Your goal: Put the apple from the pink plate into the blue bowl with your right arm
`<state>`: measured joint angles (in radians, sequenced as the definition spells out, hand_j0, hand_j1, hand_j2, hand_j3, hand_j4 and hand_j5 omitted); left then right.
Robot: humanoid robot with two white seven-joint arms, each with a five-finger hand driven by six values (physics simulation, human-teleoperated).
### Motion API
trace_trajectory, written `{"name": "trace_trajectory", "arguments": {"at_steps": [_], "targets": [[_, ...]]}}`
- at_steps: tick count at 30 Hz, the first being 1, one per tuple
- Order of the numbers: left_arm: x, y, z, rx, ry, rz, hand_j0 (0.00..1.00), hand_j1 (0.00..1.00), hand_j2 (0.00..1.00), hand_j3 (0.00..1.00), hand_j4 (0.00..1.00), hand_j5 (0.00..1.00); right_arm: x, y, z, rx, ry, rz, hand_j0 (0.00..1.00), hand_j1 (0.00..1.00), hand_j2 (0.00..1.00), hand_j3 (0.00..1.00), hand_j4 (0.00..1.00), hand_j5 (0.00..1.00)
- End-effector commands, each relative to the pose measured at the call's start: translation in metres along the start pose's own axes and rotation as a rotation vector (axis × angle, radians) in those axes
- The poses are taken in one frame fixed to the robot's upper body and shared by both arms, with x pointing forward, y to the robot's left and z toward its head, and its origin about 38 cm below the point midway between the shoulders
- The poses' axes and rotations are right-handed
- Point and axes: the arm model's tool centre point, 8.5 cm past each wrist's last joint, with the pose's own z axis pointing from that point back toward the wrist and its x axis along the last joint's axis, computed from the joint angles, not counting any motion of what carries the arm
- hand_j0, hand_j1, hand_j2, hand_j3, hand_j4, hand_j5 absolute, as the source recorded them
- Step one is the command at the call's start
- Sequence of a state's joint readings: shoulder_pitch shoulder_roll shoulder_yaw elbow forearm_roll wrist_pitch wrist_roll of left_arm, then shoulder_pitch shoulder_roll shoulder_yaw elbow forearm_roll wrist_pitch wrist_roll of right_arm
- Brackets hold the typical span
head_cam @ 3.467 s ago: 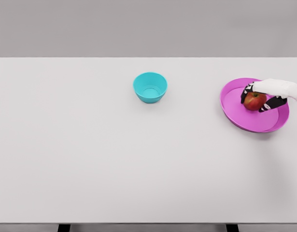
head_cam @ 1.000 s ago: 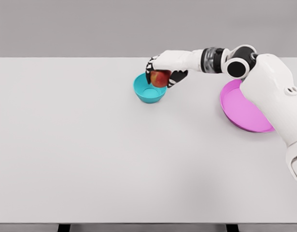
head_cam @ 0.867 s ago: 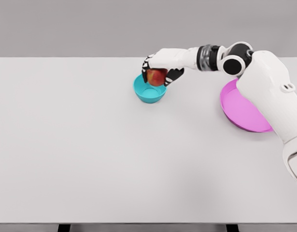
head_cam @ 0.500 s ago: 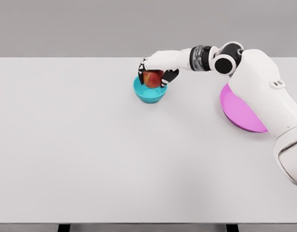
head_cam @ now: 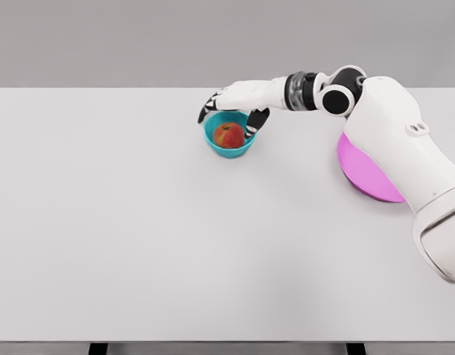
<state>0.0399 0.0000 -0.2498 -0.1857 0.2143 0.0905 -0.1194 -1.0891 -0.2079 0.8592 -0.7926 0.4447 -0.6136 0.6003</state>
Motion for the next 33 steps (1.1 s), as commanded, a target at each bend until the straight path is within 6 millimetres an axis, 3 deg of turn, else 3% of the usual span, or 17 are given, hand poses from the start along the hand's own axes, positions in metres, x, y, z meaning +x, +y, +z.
{"name": "trace_trajectory", "arguments": {"at_steps": [1,5,8,11,13,16,19,22,26,30,33], "targets": [[0.0,0.0,0.0,0.0,0.0,0.0,1.0,1.0,1.0,1.0,1.0,1.0,0.001,-0.001,0.0,-0.006,-0.002,-0.005,1.0,1.0,1.0,1.0,1.0,1.0],[0.0,0.0,0.0,0.0,0.0,0.0,1.0,1.0,1.0,1.0,1.0,1.0,0.001,-0.003,0.001,-0.01,-0.004,0.0,1.0,1.0,1.0,1.0,1.0,1.0],[0.0,0.0,0.0,0.0,0.0,-0.001,1.0,1.0,1.0,1.0,1.0,1.0,0.003,-0.02,0.011,-0.049,-0.009,0.026,1.0,1.0,1.0,1.0,1.0,1.0],[0.0,0.0,0.0,0.0,0.0,0.0,1.0,1.0,1.0,1.0,1.0,1.0,-0.017,-0.039,0.075,-0.159,0.053,0.064,1.0,1.0,1.0,1.0,1.0,1.0],[0.0,0.0,0.0,0.0,0.0,0.0,1.0,1.0,1.0,1.0,1.0,1.0,-0.038,-0.024,0.114,-0.22,0.113,0.016,1.0,1.0,1.0,1.0,1.0,1.0],[0.0,0.0,0.0,0.0,0.0,0.0,1.0,1.0,1.0,1.0,1.0,1.0,-0.064,-0.003,0.158,-0.256,0.2,-0.043,1.0,1.0,1.0,1.0,1.0,1.0],[0.0,0.0,0.0,0.0,0.0,0.0,1.0,1.0,1.0,1.0,1.0,1.0,-0.078,0.02,0.184,-0.313,0.247,-0.117,1.0,1.0,1.0,1.0,1.0,1.0],[0.0,0.0,0.0,0.0,0.0,0.0,1.0,1.0,1.0,1.0,1.0,1.0,-0.081,0.04,0.224,-0.539,0.284,-0.218,1.0,1.0,1.0,1.0,1.0,1.0],[0.0,0.0,0.0,0.0,0.0,0.0,1.0,1.0,1.0,1.0,1.0,1.0,-0.065,0.057,0.223,-0.517,0.27,-0.19,1.0,1.0,1.0,1.0,1.0,1.0],[0.0,0.0,0.0,0.0,0.0,0.0,1.0,1.0,1.0,1.0,1.0,1.0,-0.065,0.091,0.223,-0.468,0.288,-0.234,1.0,1.0,1.0,1.0,1.0,1.0],[0.0,0.0,0.0,0.0,0.0,0.0,1.0,1.0,1.0,1.0,1.0,1.0,-0.067,0.108,0.238,-0.476,0.323,-0.262,1.0,1.0,1.0,1.0,1.0,1.0]]}}
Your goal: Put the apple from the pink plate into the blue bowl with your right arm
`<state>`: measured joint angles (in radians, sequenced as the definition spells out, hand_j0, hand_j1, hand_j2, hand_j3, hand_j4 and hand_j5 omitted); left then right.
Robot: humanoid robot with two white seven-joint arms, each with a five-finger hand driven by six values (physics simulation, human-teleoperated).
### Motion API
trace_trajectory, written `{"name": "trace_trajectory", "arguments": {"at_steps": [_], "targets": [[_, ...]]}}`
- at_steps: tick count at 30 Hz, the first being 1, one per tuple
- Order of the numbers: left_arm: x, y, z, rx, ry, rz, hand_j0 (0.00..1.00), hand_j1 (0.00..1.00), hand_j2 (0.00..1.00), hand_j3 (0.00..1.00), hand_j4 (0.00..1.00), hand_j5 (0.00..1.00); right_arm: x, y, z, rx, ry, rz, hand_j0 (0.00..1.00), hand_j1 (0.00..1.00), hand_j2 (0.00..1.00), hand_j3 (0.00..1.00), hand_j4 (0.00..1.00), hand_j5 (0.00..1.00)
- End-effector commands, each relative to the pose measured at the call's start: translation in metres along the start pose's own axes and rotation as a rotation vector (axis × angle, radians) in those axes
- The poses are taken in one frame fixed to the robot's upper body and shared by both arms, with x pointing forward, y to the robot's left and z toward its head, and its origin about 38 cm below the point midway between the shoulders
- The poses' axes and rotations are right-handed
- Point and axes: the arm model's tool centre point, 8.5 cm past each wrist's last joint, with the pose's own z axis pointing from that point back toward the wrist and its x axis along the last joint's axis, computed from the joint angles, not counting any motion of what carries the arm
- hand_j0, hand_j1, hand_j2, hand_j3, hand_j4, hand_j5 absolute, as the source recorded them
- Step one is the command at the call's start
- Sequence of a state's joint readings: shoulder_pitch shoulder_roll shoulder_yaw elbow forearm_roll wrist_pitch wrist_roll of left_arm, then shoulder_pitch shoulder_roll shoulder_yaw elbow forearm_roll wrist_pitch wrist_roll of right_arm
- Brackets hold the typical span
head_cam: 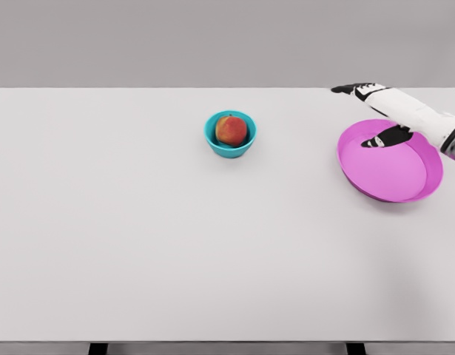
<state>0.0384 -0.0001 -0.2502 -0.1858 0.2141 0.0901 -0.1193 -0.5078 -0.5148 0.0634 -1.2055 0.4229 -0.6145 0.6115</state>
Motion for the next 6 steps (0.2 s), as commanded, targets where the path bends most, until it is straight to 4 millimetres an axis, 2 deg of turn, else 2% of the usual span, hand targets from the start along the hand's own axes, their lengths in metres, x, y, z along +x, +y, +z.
{"name": "trace_trajectory", "arguments": {"at_steps": [1,4,5,6], "targets": [[0.002,0.0,0.0,0.001,-0.006,-0.005,1.0,1.0,1.0,1.0,1.0,1.0,-0.003,-0.014,0.011,-0.032,0.015,0.015,1.0,1.0,1.0,1.0,1.0,1.0],[0.01,0.0,0.0,-0.001,-0.024,0.011,1.0,1.0,1.0,1.0,1.0,1.0,-0.007,-0.012,0.018,-0.023,0.028,0.019,1.0,1.0,1.0,1.0,1.0,1.0],[0.009,0.0,0.0,-0.001,-0.021,-0.001,1.0,1.0,1.0,1.0,1.0,1.0,-0.007,-0.012,0.018,-0.023,0.029,0.018,1.0,1.0,1.0,1.0,1.0,1.0],[-0.001,0.0,0.0,0.0,-0.003,0.002,1.0,1.0,1.0,1.0,1.0,1.0,-0.007,-0.014,0.019,-0.029,0.029,0.019,1.0,1.0,1.0,1.0,1.0,1.0]]}}
